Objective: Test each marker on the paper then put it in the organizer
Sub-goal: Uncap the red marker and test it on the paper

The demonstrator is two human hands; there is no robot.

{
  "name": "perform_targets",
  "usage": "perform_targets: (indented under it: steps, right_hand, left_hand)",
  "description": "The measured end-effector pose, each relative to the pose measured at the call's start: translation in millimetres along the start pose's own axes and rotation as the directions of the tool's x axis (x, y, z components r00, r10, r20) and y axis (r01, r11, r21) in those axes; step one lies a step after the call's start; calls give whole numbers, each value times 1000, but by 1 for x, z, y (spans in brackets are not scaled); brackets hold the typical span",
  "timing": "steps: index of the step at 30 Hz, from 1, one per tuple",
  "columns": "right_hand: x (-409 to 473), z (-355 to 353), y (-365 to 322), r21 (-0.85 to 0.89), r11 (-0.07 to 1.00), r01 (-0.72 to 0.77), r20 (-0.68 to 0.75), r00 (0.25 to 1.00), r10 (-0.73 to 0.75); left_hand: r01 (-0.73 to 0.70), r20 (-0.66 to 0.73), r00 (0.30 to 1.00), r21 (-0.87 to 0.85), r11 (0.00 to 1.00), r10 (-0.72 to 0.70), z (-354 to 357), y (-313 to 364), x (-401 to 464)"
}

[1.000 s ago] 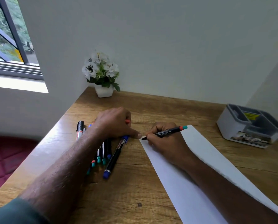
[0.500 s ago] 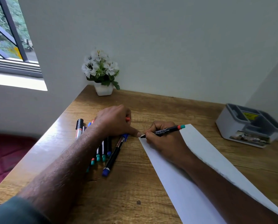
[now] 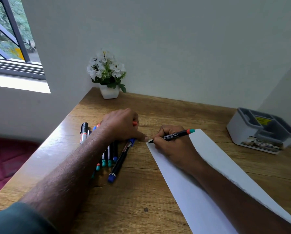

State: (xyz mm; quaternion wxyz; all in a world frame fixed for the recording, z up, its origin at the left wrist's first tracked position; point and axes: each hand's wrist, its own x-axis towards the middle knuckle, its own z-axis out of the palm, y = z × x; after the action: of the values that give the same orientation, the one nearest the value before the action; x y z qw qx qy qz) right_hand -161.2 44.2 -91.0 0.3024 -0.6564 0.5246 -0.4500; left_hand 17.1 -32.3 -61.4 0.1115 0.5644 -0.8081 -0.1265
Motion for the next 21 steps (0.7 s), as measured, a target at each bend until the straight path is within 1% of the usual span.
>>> perform_targets:
  steps: [12, 21]
  right_hand:
    - [2, 0, 2, -14, 1000, 1, -29, 1000, -1]
    - [2, -2, 4, -42, 999, 1, -24, 1000, -2]
  left_hand:
    - [-3, 4, 1000, 0, 1000, 3, 1, 0, 1]
    - [-2, 10, 1000, -3, 1000, 3, 1, -1, 1]
